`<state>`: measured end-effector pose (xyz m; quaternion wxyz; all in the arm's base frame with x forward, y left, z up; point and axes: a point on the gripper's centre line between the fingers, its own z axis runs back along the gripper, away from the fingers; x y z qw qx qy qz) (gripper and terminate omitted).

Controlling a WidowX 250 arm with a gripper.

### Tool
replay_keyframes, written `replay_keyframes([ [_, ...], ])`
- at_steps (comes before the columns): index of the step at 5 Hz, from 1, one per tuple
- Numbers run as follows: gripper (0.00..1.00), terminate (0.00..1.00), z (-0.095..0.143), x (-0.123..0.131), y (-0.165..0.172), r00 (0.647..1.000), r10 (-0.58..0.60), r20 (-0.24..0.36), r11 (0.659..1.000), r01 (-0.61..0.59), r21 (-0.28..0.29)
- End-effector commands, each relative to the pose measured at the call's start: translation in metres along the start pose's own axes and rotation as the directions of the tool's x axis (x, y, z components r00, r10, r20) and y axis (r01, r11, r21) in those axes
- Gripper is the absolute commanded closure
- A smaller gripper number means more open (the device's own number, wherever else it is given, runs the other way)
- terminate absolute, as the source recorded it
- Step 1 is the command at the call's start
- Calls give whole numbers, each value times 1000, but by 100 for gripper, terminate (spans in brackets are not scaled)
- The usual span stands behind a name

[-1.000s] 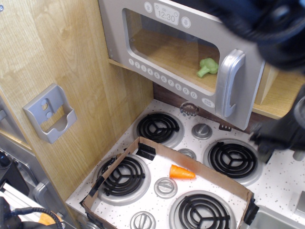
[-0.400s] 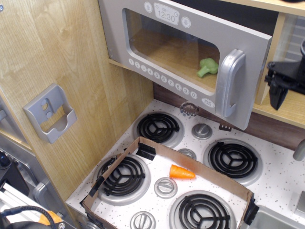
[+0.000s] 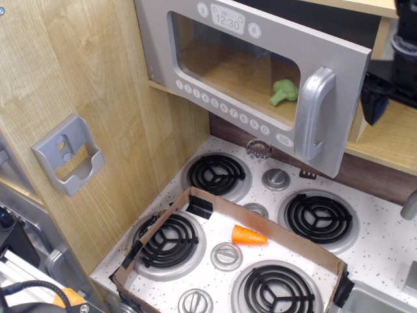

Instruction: Open microwave

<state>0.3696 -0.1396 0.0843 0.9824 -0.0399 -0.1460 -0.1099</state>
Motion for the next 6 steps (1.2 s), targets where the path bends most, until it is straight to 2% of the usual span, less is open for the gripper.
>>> replay_keyframes([
  [1,0,0,17,-7,12,1000,21,20,1000,-22,21],
  [2,0,0,20,-31,21,994,113,-14,993,-112,36],
  [3,0,0,24,-61,24,985,170,-18,983,-168,74],
  [4,0,0,28,-96,28,966,254,-38,965,-251,79],
  [6,0,0,34,-146,42,945,320,-63,944,-314,99],
])
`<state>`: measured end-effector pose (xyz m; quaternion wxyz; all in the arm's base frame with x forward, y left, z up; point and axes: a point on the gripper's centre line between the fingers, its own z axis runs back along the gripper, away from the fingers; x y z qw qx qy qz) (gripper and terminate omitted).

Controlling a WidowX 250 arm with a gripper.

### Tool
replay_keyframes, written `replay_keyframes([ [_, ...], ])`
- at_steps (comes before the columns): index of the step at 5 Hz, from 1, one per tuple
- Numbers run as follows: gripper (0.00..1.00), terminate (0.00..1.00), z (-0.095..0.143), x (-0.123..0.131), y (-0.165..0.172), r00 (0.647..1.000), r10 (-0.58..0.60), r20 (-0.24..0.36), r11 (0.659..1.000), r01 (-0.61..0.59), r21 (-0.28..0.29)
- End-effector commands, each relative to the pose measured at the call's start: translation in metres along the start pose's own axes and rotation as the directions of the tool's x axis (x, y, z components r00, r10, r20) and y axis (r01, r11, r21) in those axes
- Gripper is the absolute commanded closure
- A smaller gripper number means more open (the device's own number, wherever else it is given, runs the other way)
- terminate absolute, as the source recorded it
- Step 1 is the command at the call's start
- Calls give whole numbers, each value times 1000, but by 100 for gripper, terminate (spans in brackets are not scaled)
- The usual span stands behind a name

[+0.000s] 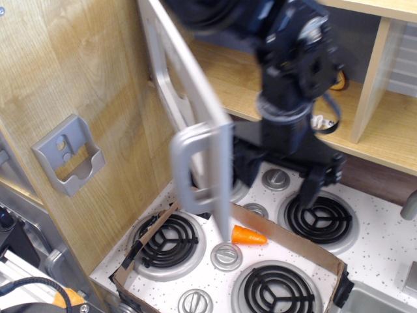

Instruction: Open microwave

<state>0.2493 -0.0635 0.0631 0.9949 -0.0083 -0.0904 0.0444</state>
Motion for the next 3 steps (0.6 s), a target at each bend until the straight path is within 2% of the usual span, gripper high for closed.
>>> replay_keyframes([
  [1,0,0,10,-27,13,997,77,-5,997,-77,-28],
  [2,0,0,11,-30,16,977,191,-98,977,-198,-76],
  [3,0,100,11,-30,16,977,191,-98,977,-198,-76],
])
